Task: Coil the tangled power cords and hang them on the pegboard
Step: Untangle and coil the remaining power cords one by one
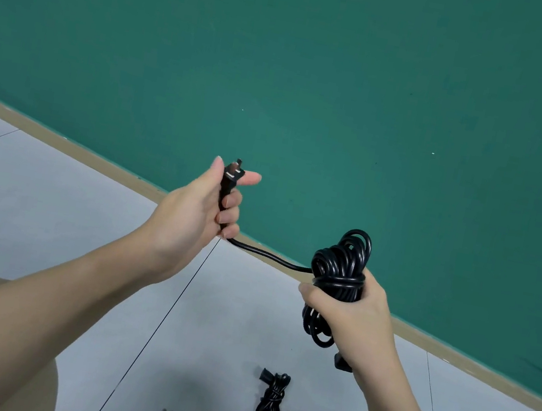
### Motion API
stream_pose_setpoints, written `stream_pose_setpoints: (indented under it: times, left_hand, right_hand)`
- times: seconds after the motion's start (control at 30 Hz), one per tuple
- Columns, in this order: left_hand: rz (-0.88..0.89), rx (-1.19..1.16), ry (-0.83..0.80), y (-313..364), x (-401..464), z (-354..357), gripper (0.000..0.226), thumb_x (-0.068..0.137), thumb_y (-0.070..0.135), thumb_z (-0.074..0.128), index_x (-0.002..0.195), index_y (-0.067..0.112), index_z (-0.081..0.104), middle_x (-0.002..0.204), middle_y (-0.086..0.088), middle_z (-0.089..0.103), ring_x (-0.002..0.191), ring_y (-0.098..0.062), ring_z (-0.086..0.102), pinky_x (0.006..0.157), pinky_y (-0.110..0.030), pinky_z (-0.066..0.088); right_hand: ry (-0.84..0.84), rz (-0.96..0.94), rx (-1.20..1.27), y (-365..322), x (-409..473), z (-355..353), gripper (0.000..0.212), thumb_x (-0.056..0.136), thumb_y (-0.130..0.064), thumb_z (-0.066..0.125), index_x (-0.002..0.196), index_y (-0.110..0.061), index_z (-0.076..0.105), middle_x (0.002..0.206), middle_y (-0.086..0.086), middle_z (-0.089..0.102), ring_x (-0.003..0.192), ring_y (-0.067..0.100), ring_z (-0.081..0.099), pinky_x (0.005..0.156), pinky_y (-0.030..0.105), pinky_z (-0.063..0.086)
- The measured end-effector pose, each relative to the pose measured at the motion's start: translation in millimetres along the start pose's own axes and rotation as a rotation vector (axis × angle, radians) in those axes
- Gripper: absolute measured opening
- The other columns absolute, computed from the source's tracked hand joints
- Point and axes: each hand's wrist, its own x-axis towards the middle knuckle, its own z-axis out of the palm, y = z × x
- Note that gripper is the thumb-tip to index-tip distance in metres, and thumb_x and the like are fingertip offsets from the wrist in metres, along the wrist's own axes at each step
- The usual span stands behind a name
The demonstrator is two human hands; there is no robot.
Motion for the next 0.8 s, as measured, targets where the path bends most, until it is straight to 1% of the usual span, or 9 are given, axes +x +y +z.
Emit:
stream_pose_setpoints:
  times: [0.07, 0.17, 0.2, 0.27, 0.37, 0.47, 0.53, 0.67, 0.8]
  left_hand:
    - [-0.029, 0.087, -0.088, -1.1, -1.8, 0.7, 0.057, 0.110, 0.047, 0.019, 0.130, 0.012, 0.059, 0.079, 0.003, 0.032, 0.065, -0.013, 0.026, 0.064, -0.029, 0.026]
    - [-0.062, 0.283, -0.191, -8.4, -4.9, 6.8, 0.039, 0.101, 0.038, 0.043, 0.122, 0.019, 0.069, 0.074, 0.008, 0.034, 0.066, -0.015, 0.023, 0.062, -0.030, 0.023]
    - [-0.041, 0.354, -0.213, -11.4, -5.5, 7.0, 0.037, 0.099, 0.034, 0.045, 0.119, 0.020, 0.072, 0.071, 0.010, 0.034, 0.067, -0.015, 0.023, 0.062, -0.030, 0.024]
    - [0.034, 0.491, -0.270, -14.9, -6.8, 6.0, 0.036, 0.100, 0.036, 0.044, 0.117, 0.023, 0.073, 0.070, 0.010, 0.035, 0.067, -0.015, 0.028, 0.064, -0.029, 0.031]
    - [0.096, 0.665, -0.327, -15.5, -9.4, 5.1, 0.026, 0.096, 0.041, 0.052, 0.103, 0.027, 0.072, 0.068, 0.006, 0.046, 0.065, -0.013, 0.046, 0.070, -0.030, 0.045]
    - [0.073, 0.668, -0.337, -22.0, -8.5, 5.4, 0.015, 0.098, 0.035, 0.064, 0.094, 0.022, 0.072, 0.068, 0.011, 0.058, 0.066, -0.010, 0.053, 0.071, -0.031, 0.048]
    - [0.079, 0.690, -0.325, -26.1, -8.6, 6.5, 0.019, 0.095, 0.040, 0.067, 0.086, 0.023, 0.069, 0.068, 0.010, 0.059, 0.065, -0.009, 0.053, 0.071, -0.030, 0.046]
    - [0.100, 0.761, -0.256, -26.4, -7.4, 8.9, 0.030, 0.101, 0.041, 0.061, 0.079, 0.021, 0.059, 0.065, 0.007, 0.053, 0.060, -0.007, 0.047, 0.066, -0.024, 0.040]
    - [0.121, 0.801, -0.211, -24.5, -8.2, 10.8, 0.032, 0.102, 0.040, 0.056, 0.079, 0.018, 0.055, 0.064, 0.011, 0.052, 0.060, -0.007, 0.046, 0.064, -0.026, 0.040]
  right_hand:
    - [-0.005, 0.002, 0.001, 0.2, -0.1, 1.9, 0.026, 0.075, -0.017, 0.085, 0.086, -0.016, 0.061, 0.067, -0.008, 0.065, 0.058, 0.007, 0.057, 0.053, 0.015, 0.046]
    - [0.000, 0.013, 0.044, -0.8, 1.6, 2.9, 0.025, 0.075, -0.016, 0.085, 0.085, -0.017, 0.062, 0.069, -0.004, 0.067, 0.058, 0.009, 0.057, 0.050, 0.016, 0.044]
    - [-0.001, 0.012, 0.057, -1.2, 1.9, 2.9, 0.025, 0.076, -0.015, 0.085, 0.084, -0.018, 0.062, 0.069, -0.003, 0.067, 0.058, 0.010, 0.057, 0.050, 0.016, 0.044]
    - [-0.010, -0.003, 0.071, -3.1, 1.5, 3.8, 0.025, 0.076, -0.015, 0.085, 0.084, -0.018, 0.062, 0.069, -0.002, 0.067, 0.057, 0.011, 0.056, 0.049, 0.016, 0.042]
    - [-0.036, -0.029, 0.080, -5.2, 0.6, 7.0, 0.024, 0.076, -0.014, 0.085, 0.085, -0.018, 0.063, 0.070, -0.003, 0.068, 0.059, 0.010, 0.058, 0.051, 0.016, 0.044]
    - [-0.067, -0.031, 0.107, -4.5, 0.7, 9.2, 0.024, 0.076, -0.015, 0.085, 0.089, -0.021, 0.065, 0.075, 0.001, 0.070, 0.064, 0.014, 0.063, 0.056, 0.020, 0.048]
    - [-0.088, -0.047, 0.105, -3.7, 0.2, 10.5, 0.025, 0.076, -0.016, 0.085, 0.089, -0.026, 0.067, 0.078, 0.003, 0.072, 0.068, 0.017, 0.066, 0.061, 0.025, 0.050]
    - [-0.109, -0.050, 0.111, -2.2, -0.5, 13.8, 0.025, 0.076, -0.015, 0.085, 0.087, -0.027, 0.066, 0.076, 0.000, 0.070, 0.067, 0.015, 0.065, 0.062, 0.027, 0.050]
    - [-0.119, -0.046, 0.137, -1.6, 0.5, 14.1, 0.025, 0.076, -0.016, 0.086, 0.088, -0.025, 0.066, 0.078, 0.005, 0.069, 0.068, 0.016, 0.064, 0.063, 0.028, 0.050]
